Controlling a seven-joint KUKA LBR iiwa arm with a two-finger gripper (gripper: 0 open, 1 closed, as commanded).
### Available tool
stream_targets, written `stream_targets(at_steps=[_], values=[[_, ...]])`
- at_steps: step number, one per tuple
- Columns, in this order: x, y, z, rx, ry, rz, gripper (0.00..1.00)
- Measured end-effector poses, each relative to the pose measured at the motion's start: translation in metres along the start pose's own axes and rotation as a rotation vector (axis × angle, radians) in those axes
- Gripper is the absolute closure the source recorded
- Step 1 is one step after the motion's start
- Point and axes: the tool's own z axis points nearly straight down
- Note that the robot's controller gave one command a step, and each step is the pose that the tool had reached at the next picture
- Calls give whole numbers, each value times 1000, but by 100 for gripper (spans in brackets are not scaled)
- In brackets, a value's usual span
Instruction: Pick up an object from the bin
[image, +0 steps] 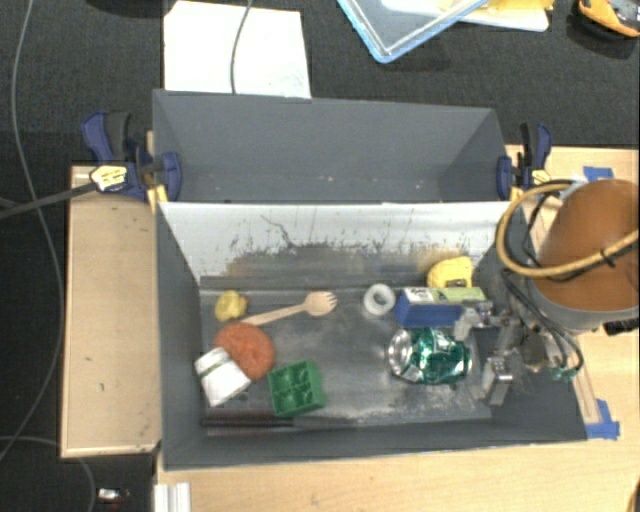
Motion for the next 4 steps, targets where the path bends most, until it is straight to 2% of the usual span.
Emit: stream_targets(at_steps=[1, 2, 3, 4], values=[[-2, 0, -3, 1, -7, -4, 0], [-4, -7, 63, 2, -11, -103, 0], [-14, -7, 116, 7, -30, -229, 0], [-13, -5, 110, 3, -28, -79, 0]])
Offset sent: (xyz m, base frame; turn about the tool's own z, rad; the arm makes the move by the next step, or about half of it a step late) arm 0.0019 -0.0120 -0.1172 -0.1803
